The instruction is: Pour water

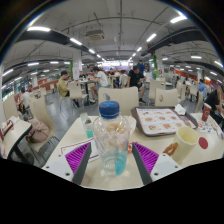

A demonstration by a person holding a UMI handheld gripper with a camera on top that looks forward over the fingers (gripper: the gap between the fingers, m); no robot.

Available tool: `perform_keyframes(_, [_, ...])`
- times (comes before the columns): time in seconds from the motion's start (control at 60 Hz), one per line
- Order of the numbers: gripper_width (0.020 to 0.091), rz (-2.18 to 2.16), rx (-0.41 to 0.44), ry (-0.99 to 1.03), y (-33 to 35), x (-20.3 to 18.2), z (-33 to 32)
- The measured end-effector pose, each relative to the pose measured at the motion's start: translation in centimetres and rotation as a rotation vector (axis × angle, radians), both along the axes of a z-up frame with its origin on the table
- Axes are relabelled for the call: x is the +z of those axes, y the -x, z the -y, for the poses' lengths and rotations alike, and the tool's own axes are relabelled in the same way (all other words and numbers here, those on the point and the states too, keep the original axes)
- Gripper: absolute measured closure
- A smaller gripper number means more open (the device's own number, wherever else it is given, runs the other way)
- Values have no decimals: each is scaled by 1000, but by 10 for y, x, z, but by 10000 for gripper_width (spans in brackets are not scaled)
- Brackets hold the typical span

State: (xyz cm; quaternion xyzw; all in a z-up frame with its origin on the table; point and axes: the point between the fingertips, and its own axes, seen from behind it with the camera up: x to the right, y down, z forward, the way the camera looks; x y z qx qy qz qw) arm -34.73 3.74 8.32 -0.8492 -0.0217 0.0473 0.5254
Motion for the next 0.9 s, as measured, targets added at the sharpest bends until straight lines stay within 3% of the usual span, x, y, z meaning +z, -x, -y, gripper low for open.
perform_keyframes(0.067, [366,12,-6,-33,2,-4,-12])
perform_keyframes(0.15, [523,35,-18,-52,-2,-12,-25])
perform_keyframes(0.25, [557,42,-9,-79,0,-10,-30])
perform_keyframes(0.433, [714,50,-4,-69,0,-11,-31])
perform_keyframes(0.567, [713,33,-7,-68,-2,6,-27])
perform_keyframes(0.7, [715,-179,-22,-101,-6,55,-26])
perform_keyframes(0.9, [715,-822,-118,-86,-24,138,-34])
